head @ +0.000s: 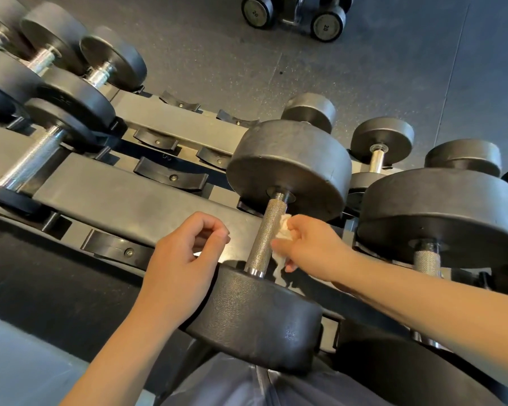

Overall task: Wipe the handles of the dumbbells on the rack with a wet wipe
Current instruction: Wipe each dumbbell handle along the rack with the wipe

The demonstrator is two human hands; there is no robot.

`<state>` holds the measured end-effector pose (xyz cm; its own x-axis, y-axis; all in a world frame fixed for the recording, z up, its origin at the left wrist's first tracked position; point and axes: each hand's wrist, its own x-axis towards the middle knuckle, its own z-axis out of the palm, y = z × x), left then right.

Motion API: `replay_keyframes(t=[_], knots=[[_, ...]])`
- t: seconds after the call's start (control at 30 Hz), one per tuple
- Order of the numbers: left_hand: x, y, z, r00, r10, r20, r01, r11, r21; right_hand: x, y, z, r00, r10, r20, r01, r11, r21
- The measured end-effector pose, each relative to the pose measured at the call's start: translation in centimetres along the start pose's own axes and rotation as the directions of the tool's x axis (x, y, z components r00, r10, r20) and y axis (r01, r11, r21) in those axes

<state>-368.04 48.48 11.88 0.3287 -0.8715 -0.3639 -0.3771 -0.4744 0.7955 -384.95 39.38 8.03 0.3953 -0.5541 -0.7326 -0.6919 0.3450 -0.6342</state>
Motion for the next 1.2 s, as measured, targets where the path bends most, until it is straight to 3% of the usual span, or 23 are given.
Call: replay_keyframes(t=[0.07,0.17,0.3,0.43,0.5,0.57,0.63,0.7,0.77,0.83,0.9,0.93,1.0,1.1,1.2], knots=[[0.0,0.0,0.0,1.0,-0.001,0.005,0.001,1.0,0.002,-0.6,-0.5,-0.4,0.993,-0.079,0.087,0.097,0.97,-0.224],[0.0,0.1,0.0,1.0,-0.005,0.018,0.005,1.0,0.011,-1.0,-0.9,-0.5,0.961,-0.182,0.211,0.265,0.828,-0.494],[0.0,0.2,0.0,1.0,-0.003,0.022,0.002,1.0,0.01,-0.7,0.2,0.3,0.959,-0.25,0.132,0.282,0.813,-0.509],[-0.1,0.2,-0.1,1.0,-0.01,0.016,0.01,1.0,0.009,-1.0,1.0,-0.1,0.911,-0.292,0.291,0.407,0.748,-0.524],[-0.1,0.1,-0.1,1.0,-0.015,0.015,0.015,1.0,0.007,-0.6,1.7,-0.1,0.938,-0.21,0.277,0.3,0.891,-0.342],[-0.1,0.1,-0.1,1.0,-0.019,0.018,0.019,1.0,0.005,0.8,2.4,-0.4,0.995,-0.039,0.097,0.046,0.997,-0.063],[-0.1,0.1,-0.1,1.0,-0.017,0.014,0.017,1.0,0.001,2.2,2.2,-1.2,0.989,0.134,-0.061,-0.12,0.973,0.196],[-0.1,0.1,-0.2,1.0,-0.013,0.009,0.012,1.0,0.006,3.0,1.0,-1.3,0.971,0.237,-0.016,-0.2,0.849,0.49],[-0.2,0.2,-0.2,1.0,-0.014,0.01,0.014,1.0,0.005,3.2,0.2,-0.7,0.961,0.275,0.019,-0.228,0.752,0.618],[-0.2,0.3,-0.2,1.0,-0.014,0.01,0.014,1.0,0.003,3.5,0.5,0.2,0.968,0.235,-0.092,-0.151,0.83,0.537],[-0.1,0.4,-0.1,1.0,-0.014,0.017,0.014,1.0,0.015,3.5,1.2,0.1,0.967,0.062,-0.247,-0.011,0.98,0.201],[-0.1,0.3,-0.1,1.0,-0.014,0.02,0.013,1.0,0.023,3.2,1.4,-0.2,0.965,-0.062,-0.256,0.066,0.998,0.008],[-0.1,0.3,-0.1,1.0,-0.014,0.021,0.014,0.999,0.035,2.3,1.7,-0.7,0.969,-0.191,-0.158,0.16,0.969,-0.188],[-0.1,0.2,-0.1,1.0,-0.017,0.023,0.016,0.999,0.039,0.7,2.0,-0.1,0.969,-0.233,0.077,0.246,0.906,-0.343],[0.0,0.2,-0.1,1.0,-0.009,0.03,0.007,0.999,0.045,-0.5,1.9,0.7,0.929,-0.236,0.284,0.337,0.856,-0.391]])
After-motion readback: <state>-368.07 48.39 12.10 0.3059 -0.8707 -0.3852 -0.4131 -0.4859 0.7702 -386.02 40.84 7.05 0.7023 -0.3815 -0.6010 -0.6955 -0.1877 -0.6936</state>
